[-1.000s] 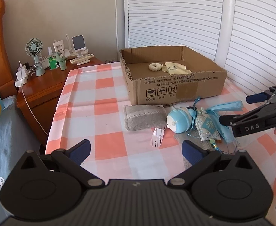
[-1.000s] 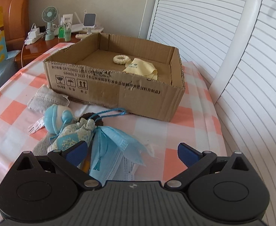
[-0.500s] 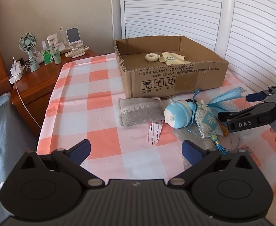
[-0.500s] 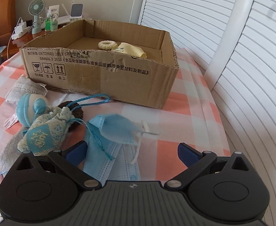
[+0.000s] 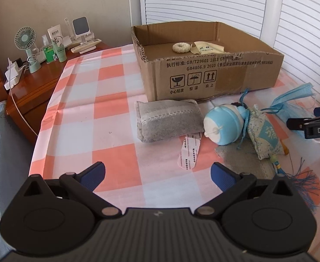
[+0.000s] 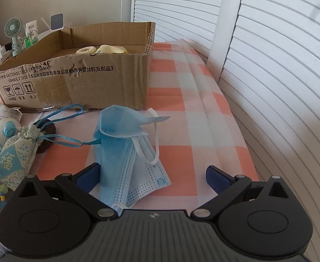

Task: Organize soft objects
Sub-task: 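Move the right gripper to the blue face mask while the left approaches the white label strip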

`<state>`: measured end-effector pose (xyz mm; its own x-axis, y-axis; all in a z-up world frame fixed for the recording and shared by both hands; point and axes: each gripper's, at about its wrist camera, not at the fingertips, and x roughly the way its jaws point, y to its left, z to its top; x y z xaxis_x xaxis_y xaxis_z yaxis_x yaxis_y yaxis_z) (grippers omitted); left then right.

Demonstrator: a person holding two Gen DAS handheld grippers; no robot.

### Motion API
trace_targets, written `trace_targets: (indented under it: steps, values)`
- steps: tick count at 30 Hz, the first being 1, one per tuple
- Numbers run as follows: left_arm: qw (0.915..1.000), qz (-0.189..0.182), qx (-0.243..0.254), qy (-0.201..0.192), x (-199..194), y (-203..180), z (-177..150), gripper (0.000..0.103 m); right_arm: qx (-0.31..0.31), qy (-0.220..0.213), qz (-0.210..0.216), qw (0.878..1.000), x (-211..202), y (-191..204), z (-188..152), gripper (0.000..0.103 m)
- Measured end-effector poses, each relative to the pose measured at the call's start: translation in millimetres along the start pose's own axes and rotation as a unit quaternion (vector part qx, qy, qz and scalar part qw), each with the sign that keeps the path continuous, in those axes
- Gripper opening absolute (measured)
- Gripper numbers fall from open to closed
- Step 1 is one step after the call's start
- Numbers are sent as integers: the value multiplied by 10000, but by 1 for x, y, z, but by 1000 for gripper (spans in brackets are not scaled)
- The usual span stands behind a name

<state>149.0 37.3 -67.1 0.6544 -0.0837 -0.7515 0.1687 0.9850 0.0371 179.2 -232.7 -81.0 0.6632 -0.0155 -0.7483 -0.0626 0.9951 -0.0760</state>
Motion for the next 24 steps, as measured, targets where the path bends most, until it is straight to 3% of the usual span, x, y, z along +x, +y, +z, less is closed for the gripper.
trace_targets:
  steps: [4, 11, 14, 16, 24]
  values:
    - [9998, -107, -59, 132, 15, 3, 0, 102, -21, -30, 6, 10000, -2, 1, -2, 103]
    - [9991, -422, 27, -68, 25, 2, 5, 99, -51, -39, 34, 10000, -4, 3, -2, 103]
    - [9980, -572, 221, -181, 22, -1, 6, 85, -60, -52, 39, 10000, -5, 3, -2, 103]
    - [9969, -688, 290, -233, 19, -2, 8, 64, -68, -51, 47, 10000, -5, 3, -2, 103]
    - [9945, -882, 486, -282, 21, -11, 14, 37, -112, -61, 51, 9999, -7, 5, -3, 103]
